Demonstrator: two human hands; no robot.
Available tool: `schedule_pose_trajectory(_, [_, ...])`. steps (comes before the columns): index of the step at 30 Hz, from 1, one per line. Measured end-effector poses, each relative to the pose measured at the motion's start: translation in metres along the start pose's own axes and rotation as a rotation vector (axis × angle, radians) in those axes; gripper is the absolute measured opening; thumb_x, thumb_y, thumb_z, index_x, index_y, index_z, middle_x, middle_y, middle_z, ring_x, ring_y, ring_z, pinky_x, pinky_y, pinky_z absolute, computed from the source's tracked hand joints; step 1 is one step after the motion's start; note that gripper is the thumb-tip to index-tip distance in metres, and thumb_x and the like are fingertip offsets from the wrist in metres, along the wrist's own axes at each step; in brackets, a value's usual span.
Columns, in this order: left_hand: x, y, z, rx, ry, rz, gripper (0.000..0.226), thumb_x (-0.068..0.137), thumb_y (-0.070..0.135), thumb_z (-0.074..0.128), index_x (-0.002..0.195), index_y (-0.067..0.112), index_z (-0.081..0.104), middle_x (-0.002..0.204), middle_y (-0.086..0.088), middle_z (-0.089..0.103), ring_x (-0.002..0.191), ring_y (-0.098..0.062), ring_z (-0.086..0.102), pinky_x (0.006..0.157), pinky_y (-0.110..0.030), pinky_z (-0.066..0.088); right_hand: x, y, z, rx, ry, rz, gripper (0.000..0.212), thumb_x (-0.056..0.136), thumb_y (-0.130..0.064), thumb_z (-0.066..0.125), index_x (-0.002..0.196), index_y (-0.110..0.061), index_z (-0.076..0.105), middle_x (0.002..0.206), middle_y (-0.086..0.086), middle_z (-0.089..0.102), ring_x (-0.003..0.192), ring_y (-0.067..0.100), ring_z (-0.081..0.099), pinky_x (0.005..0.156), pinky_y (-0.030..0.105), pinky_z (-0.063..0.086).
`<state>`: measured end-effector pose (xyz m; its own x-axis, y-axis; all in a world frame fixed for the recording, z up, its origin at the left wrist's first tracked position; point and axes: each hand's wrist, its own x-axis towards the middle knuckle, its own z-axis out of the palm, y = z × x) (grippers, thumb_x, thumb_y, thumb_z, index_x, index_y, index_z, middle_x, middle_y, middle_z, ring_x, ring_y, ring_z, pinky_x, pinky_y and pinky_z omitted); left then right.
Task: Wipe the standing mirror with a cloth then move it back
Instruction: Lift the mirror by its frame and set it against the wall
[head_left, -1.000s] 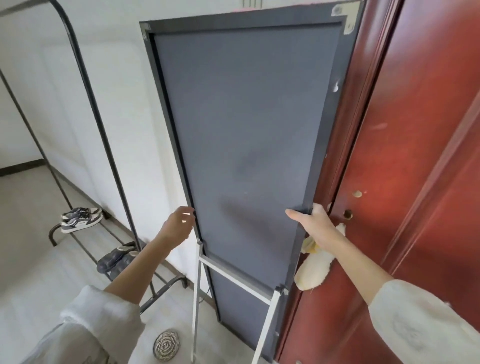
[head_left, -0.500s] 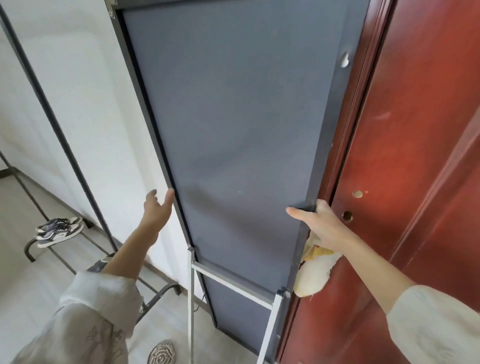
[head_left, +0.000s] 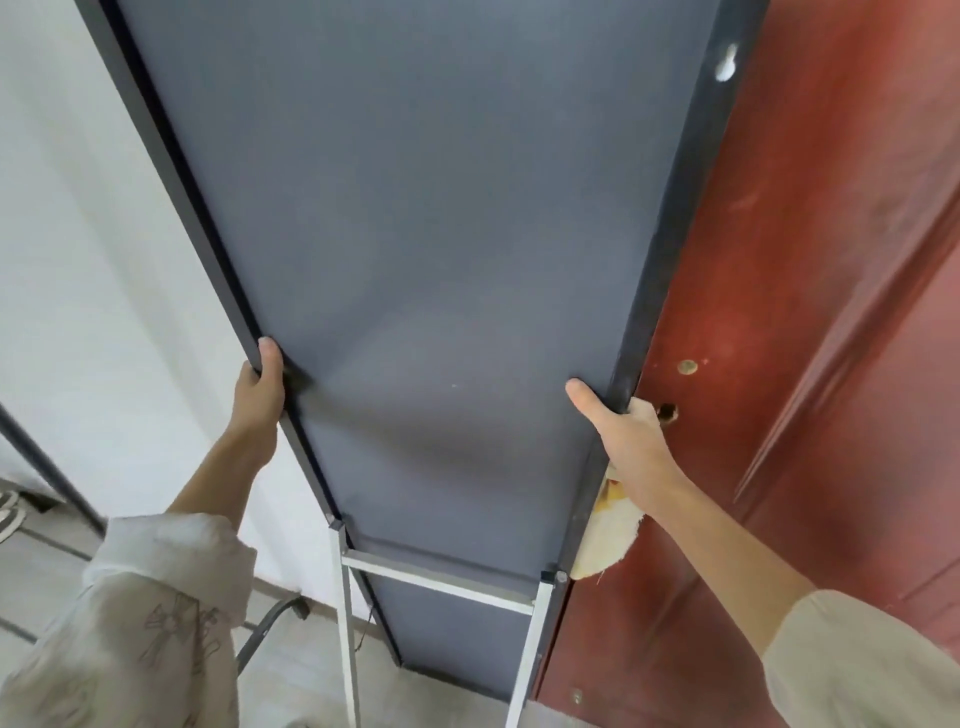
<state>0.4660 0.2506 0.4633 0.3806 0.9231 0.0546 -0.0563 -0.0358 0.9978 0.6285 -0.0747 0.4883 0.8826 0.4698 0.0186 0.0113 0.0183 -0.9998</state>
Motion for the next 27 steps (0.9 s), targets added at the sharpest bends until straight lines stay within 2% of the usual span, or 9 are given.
schedule_pose_trajectory(3, [-0.009,0.0,-0.002,0.004,0.008,0.043,0.052,0.091,0.056,0.037,0.119,0.015,0.052,0.121,0.001,0.058,0.109,-0.014,0.055,0.094,-0.03,0.043,0.0,0.004,0.003,0.049,0.078,-0.003,0.015,0.067,-0.045,0.077,0.075,-0.033,0.072,0.083,-0.028,0.07,0.08,-0.011,0.064,0.071,0.011,0.043])
schedule_pose_trajectory(5, [-0.021,-0.001,-0.003,0.006,0.049,0.075,0.047,0.093,0.051,0.037,0.119,0.016,0.052,0.119,0.003,0.057,0.107,-0.011,0.055,0.089,-0.023,0.042,0.0,0.006,0.002,0.058,0.126,-0.003,0.017,0.062,-0.053,0.077,0.073,-0.041,0.072,0.082,-0.03,0.069,0.084,-0.006,0.064,0.074,0.014,0.043])
schedule_pose_trajectory(7, [-0.037,-0.002,-0.005,0.011,0.102,0.104,0.047,0.094,0.049,0.038,0.12,0.013,0.053,0.116,0.003,0.057,0.102,-0.01,0.054,0.085,-0.021,0.041,0.0,0.005,-0.001,0.013,0.193,0.02,0.03,0.052,-0.067,0.073,0.075,-0.049,0.069,0.077,-0.034,0.067,0.09,0.001,0.063,0.082,0.022,0.044])
schedule_pose_trajectory(9, [-0.058,0.0,-0.007,0.018,0.149,0.121,0.047,0.094,0.048,0.039,0.12,0.011,0.053,0.112,0.003,0.057,0.1,-0.009,0.054,0.084,-0.021,0.041,0.0,0.004,-0.004,0.002,0.212,0.025,0.04,0.046,-0.073,0.069,0.077,-0.048,0.067,0.076,-0.032,0.066,0.093,0.006,0.061,0.092,0.032,0.043])
schedule_pose_trajectory(12, [-0.09,0.003,-0.012,0.009,0.18,0.133,0.044,0.096,0.044,0.039,0.121,0.011,0.053,0.113,0.003,0.058,0.101,-0.009,0.054,0.083,-0.021,0.042,-0.002,0.003,-0.014,0.06,0.166,0.02,0.037,0.051,-0.065,0.073,0.078,-0.04,0.069,0.084,-0.027,0.069,0.097,0.005,0.062,0.098,0.033,0.042])
schedule_pose_trajectory(18, [-0.162,0.004,-0.028,0.093,0.272,0.141,0.046,0.095,0.046,0.039,0.117,0.009,0.054,0.114,-0.003,0.059,0.106,-0.016,0.055,0.088,-0.027,0.042,-0.021,0.001,-0.033,0.17,0.087,-0.041,0.015,0.074,-0.034,0.075,0.085,-0.028,0.066,0.097,-0.014,0.069,0.095,0.003,0.062,0.088,0.023,0.044])
schedule_pose_trajectory(22, [-0.218,0.013,-0.026,0.092,0.386,0.121,0.048,0.091,0.051,0.042,0.113,0.01,0.053,0.105,-0.004,0.06,0.1,-0.02,0.057,0.093,-0.038,0.047,-0.033,-0.008,-0.055,0.222,0.003,-0.034,0.015,0.075,-0.029,0.076,0.085,-0.025,0.066,0.093,-0.012,0.069,0.095,0.011,0.064,0.096,0.031,0.046])
schedule_pose_trajectory(24, [-0.251,0.026,-0.02,0.064,0.452,0.133,0.05,0.091,0.051,0.043,0.117,0.01,0.053,0.113,-0.004,0.06,0.106,-0.019,0.057,0.101,-0.042,0.043,-0.042,-0.019,-0.07,0.262,-0.053,-0.045,0.015,0.073,-0.028,0.077,0.083,-0.024,0.067,0.091,-0.012,0.07,0.093,0.01,0.065,0.093,0.029,0.048])
schedule_pose_trajectory(27, [-0.3,0.053,-0.012,0.034,0.549,0.153,0.047,0.09,0.051,0.045,0.112,0.011,0.054,0.112,-0.005,0.06,0.107,-0.019,0.056,0.1,-0.042,0.044,-0.053,-0.04,-0.093,0.28,-0.122,-0.077,0.019,0.07,-0.03,0.079,0.084,-0.023,0.068,0.087,-0.016,0.07,0.088,0.003,0.065,0.08,0.018,0.048])
